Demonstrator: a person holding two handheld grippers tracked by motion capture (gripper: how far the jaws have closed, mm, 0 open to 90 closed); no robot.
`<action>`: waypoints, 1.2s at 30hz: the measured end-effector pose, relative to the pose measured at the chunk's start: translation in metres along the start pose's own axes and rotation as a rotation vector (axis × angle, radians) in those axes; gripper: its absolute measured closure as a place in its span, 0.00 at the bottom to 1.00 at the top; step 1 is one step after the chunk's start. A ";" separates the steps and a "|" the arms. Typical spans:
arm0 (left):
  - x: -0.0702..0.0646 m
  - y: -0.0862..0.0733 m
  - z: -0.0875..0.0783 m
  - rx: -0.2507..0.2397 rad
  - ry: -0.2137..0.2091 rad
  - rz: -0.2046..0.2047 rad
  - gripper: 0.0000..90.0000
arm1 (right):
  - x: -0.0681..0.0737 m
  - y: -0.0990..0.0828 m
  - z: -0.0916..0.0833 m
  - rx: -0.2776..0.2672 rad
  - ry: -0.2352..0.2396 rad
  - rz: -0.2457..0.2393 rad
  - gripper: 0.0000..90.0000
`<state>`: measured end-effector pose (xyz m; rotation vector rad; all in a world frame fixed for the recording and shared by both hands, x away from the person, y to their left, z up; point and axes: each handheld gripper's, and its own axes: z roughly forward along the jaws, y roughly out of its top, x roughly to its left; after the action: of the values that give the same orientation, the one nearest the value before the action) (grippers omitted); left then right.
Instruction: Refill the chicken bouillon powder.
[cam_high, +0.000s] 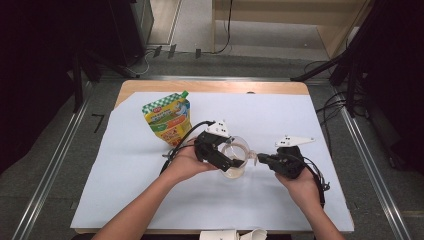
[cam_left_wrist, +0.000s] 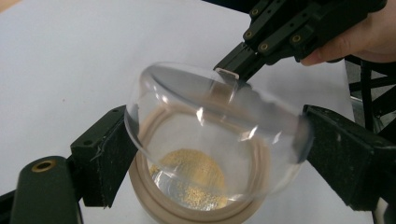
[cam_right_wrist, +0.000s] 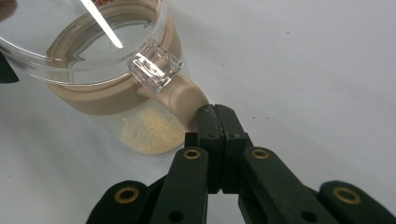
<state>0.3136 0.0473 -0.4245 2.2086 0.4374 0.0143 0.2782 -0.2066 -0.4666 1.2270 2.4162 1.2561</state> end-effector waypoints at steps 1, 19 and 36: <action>0.000 0.000 0.000 0.000 0.000 0.000 0.15 | 0.000 0.000 0.000 0.000 0.000 0.000 1.00; -0.003 0.030 0.011 0.020 -0.044 -0.019 0.16 | 0.001 0.000 -0.001 -0.009 0.001 0.003 1.00; -0.003 0.051 0.022 0.059 -0.099 -0.021 0.10 | 0.001 0.000 -0.006 -0.036 0.020 0.016 0.96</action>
<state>0.3301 0.0006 -0.3992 2.2511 0.4102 -0.1200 0.2742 -0.2099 -0.4627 1.2324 2.3907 1.3165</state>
